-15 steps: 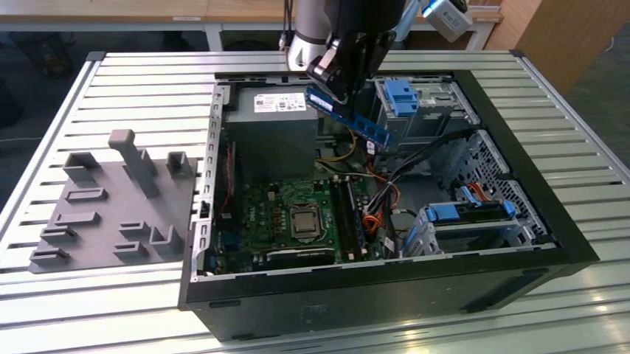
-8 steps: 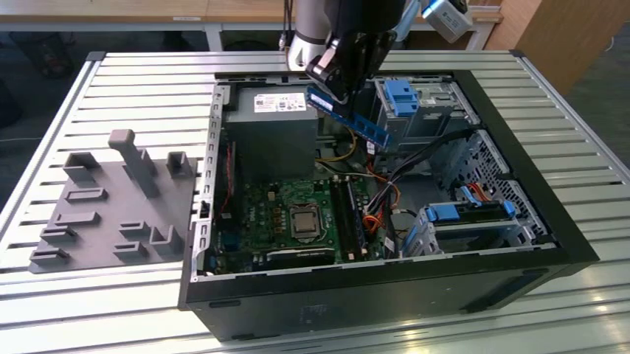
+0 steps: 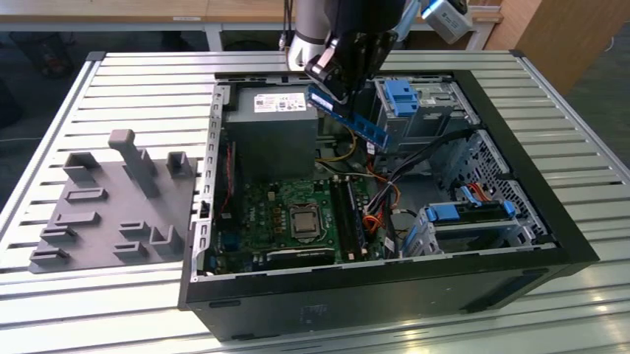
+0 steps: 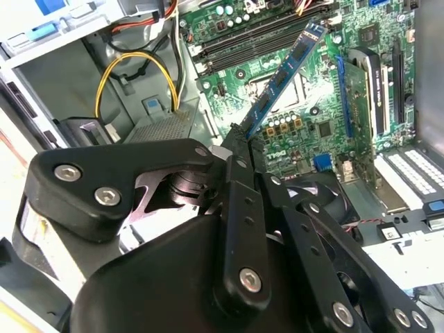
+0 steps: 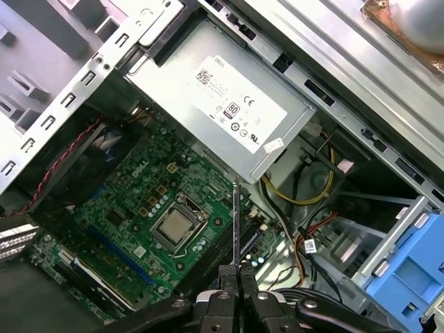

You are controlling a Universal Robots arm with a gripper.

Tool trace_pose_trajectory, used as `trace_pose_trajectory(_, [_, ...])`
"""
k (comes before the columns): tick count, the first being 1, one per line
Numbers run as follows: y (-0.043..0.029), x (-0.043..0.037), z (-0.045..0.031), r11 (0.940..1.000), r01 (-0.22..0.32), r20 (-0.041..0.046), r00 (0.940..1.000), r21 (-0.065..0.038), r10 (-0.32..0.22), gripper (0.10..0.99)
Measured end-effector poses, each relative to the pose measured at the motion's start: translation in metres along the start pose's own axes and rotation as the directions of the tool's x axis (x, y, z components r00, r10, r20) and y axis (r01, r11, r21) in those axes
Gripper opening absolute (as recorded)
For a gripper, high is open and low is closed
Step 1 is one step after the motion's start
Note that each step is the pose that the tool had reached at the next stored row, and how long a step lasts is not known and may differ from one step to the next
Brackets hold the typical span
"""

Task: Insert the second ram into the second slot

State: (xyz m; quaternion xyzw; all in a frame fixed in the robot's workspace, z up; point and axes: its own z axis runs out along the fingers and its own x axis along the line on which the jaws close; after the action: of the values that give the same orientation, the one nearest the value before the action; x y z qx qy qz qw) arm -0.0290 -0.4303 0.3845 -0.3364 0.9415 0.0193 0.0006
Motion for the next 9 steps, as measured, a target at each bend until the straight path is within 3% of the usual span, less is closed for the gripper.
trace_pose_trajectory(9, [0.0000, 0.0000, 0.0001, 0.9983, -0.058, 0.0021, 0.9983, 0.001, 0.058, 0.133])
